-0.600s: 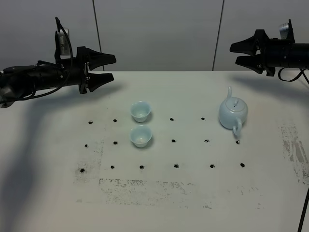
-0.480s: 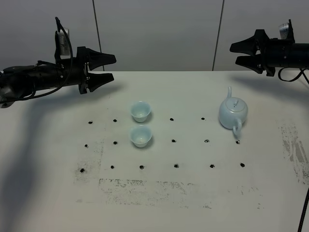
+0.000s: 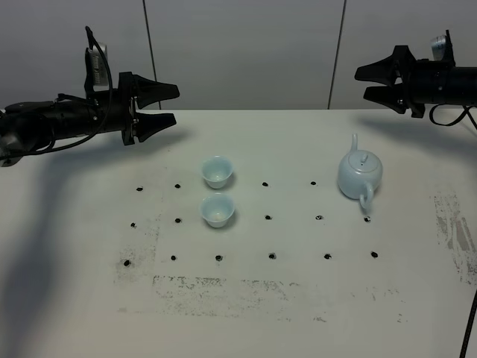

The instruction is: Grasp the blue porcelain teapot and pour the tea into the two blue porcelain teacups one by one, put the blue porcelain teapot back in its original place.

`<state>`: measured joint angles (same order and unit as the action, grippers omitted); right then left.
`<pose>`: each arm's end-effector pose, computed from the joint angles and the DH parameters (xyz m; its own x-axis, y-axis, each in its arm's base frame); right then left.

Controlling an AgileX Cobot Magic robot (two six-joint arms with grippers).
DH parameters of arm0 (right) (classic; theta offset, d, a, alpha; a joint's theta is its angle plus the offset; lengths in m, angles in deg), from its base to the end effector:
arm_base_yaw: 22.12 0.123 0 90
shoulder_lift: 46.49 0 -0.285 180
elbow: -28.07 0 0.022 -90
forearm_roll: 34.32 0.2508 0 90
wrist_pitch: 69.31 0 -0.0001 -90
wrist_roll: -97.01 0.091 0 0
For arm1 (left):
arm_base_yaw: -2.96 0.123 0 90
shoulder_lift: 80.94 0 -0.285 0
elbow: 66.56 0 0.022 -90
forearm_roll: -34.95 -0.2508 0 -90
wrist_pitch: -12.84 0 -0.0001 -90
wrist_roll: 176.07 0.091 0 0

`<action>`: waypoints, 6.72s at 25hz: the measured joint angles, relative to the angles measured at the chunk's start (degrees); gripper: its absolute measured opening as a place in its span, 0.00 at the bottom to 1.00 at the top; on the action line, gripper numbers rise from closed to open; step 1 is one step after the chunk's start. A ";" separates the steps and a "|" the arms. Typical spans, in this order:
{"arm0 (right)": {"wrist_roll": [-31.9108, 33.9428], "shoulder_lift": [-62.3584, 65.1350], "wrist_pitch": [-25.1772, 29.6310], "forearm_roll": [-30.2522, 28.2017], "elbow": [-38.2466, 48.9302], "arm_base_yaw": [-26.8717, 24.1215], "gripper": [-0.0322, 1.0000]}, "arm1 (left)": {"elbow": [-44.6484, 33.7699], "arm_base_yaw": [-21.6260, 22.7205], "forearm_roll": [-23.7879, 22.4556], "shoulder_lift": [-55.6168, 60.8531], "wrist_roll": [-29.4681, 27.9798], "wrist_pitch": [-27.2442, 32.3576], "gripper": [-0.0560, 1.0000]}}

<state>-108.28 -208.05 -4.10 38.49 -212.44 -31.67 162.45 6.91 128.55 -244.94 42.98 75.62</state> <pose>0.5588 -0.0139 0.1554 -0.8536 0.3828 -0.3532 -0.1494 0.4696 0.8701 0.5546 -0.0427 0.1026 -0.8529 -0.4539 -0.2579 0.1558 0.2502 -0.9556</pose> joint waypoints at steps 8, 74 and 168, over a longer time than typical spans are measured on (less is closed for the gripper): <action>-13.97 -0.02 -3.39 -2.55 -2.61 0.00 0.53 | 2.53 0.00 -2.20 0.49 11.27 0.84 0.67; -0.93 50.93 -27.10 -56.28 55.62 -3.26 0.51 | -80.86 -4.98 -82.99 101.36 -21.03 -31.86 0.33; 26.18 51.61 -36.41 -69.50 70.57 22.43 0.52 | -100.00 -4.98 -90.93 156.40 -37.22 -1.83 0.33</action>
<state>-82.10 -156.44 -40.51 -31.01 -141.87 -9.24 62.45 1.93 37.62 -88.54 5.77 73.79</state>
